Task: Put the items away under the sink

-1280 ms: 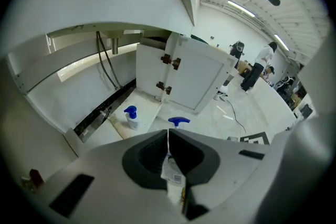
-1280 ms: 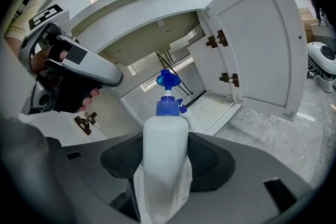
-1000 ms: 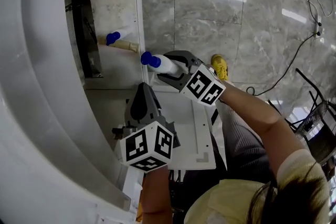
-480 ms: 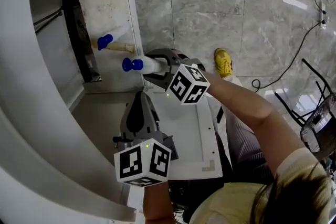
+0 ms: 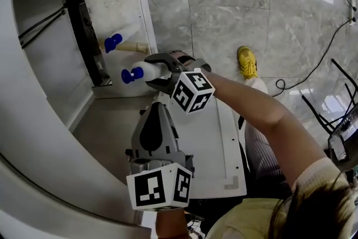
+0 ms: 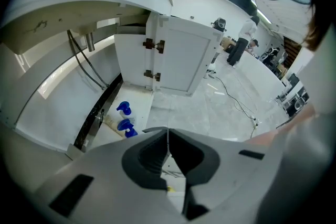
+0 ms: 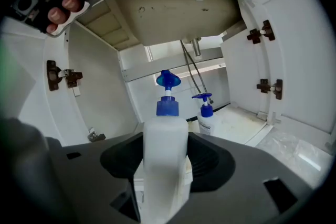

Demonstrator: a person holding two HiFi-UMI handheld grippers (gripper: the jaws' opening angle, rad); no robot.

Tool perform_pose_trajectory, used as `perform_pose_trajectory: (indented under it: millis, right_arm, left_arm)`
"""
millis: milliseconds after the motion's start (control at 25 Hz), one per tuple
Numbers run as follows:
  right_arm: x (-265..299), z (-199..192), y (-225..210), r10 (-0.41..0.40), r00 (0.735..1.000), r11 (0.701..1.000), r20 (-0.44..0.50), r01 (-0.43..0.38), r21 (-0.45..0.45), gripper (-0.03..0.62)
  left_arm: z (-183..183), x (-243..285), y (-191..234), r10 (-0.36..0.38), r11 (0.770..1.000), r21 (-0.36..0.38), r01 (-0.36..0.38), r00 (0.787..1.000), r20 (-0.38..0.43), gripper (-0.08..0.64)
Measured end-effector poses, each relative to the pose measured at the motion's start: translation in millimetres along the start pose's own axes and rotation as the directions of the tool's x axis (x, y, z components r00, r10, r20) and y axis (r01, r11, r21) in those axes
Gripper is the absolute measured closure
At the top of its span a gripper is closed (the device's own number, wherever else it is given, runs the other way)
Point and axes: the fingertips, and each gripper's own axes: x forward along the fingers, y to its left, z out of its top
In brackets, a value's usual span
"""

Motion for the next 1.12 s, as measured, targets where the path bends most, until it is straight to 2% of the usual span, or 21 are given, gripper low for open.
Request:
perform_pose_trajectory:
  millis: [120,360,720,920,1120]
  right_arm:
    - [10.3,2.5,4.8,0.011,1.0,0.999,0.02,-0.01,-0.039,0.334]
    - [30.2,-0.4,10.8,0.016,1.0,0.99,0.022,-0.013,-0.138,0.334]
    - [62.0,1.2,19.6,0.03,0.999,0.972,0.033,-0.021,-0.232,0.334]
    - [74.1,2.3,34.3,0.071,0.997,0.957,0.024,-0.061,-0.283,0.334]
    - [83.7,3.5,31.8,0.046,0.998,0.946,0.036,-0.032,-0.322,0.334]
  left_arm:
    - [-0.4,2.0,0.9,-0.004,1.0,0.031,0.004,1.0,-0.005,0.517]
    - [1.0,4.7,1.2,-0.004,1.0,0.029,0.004,1.0,0.01,0.517]
    - [0.3,8.1,0.4,-0.019,1.0,0.01,0.019,1.0,0.008,0.517]
    - [3.9,7.9,-5.1,-0.036,0.999,0.011,0.035,0.999,0.025,0.517]
    - [5.6,7.7,-7.8,-0.052,0.999,0.009,0.051,0.998,0.032,0.517]
